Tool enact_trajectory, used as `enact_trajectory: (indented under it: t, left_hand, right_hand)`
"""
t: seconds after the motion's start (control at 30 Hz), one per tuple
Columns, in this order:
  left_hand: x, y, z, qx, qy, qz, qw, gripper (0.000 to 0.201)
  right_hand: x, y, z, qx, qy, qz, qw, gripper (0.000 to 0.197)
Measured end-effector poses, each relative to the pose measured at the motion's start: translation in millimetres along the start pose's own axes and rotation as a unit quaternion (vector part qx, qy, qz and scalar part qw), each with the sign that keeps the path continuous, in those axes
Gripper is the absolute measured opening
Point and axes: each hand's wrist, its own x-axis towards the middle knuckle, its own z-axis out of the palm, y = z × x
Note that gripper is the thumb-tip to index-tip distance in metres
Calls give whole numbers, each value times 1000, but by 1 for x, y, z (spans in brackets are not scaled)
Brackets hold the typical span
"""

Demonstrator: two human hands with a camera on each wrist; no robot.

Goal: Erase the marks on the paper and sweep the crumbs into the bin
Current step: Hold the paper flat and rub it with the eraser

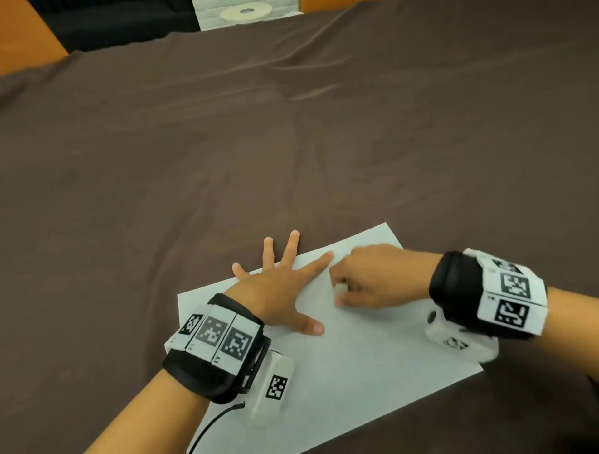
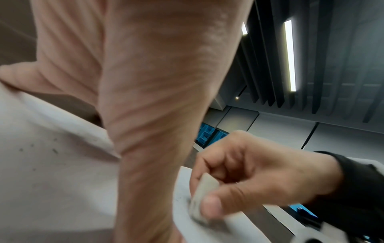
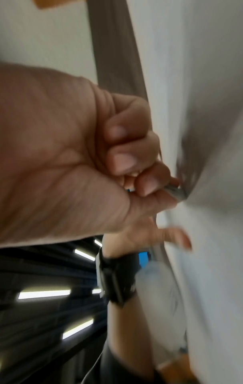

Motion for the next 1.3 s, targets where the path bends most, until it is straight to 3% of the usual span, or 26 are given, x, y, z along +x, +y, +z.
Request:
enact_trajectory:
  t: [0.07,0.23,0.37,0.5,0.63,0.8,0.87,0.97,1.07,1.2,1.3]
  left_hand:
    - [0,0,0,-2,-1,-1,1000,114]
    - [-1,1,-1,5,-5,-3,1000,113]
    - [-1,0,-1,4,-10,-5,1000,113]
    - [-2,2,-2,7,-8,-4,1000,112]
    - [-1,1,-2,3,-8,-3,1000,113]
    - [-2,1,-2,-1,-8,-1,1000,112]
    - [-1,1,-3,0,-10,-2,1000,113]
    - [-1,1,-2,0,-10,-3,1000,113]
    - [-2,2,-2,1,-8,-3,1000,112]
    - [-2,2,-3,-2,-12,-3,1000,112]
    - [-2,2,-2,-1,-9,-3,1000,112]
  right_hand:
    - [0,9,-7,14,27,16,999,12]
    - [-8,-7,12,-7,-16,-35,999,21]
    - [-3,13,-2,-1,34,28,999,21]
    - [-9,-7,14,-18,-12,-35,999,20]
    - [-2,12,-3,-7,30,24,999,21]
    - [-6,-9,10,-25,-1,-35,999,20]
    - [-2,-1,0,0,17,-4,1000,11]
    - [-2,5,-3,3,35,-1,999,20]
    - [-8,-9,13,-17,-4,-47,999,16]
    - [-4,7,2,0,11,15,1000,21]
    - [-9,-3,14,-17,12,-27,999,20]
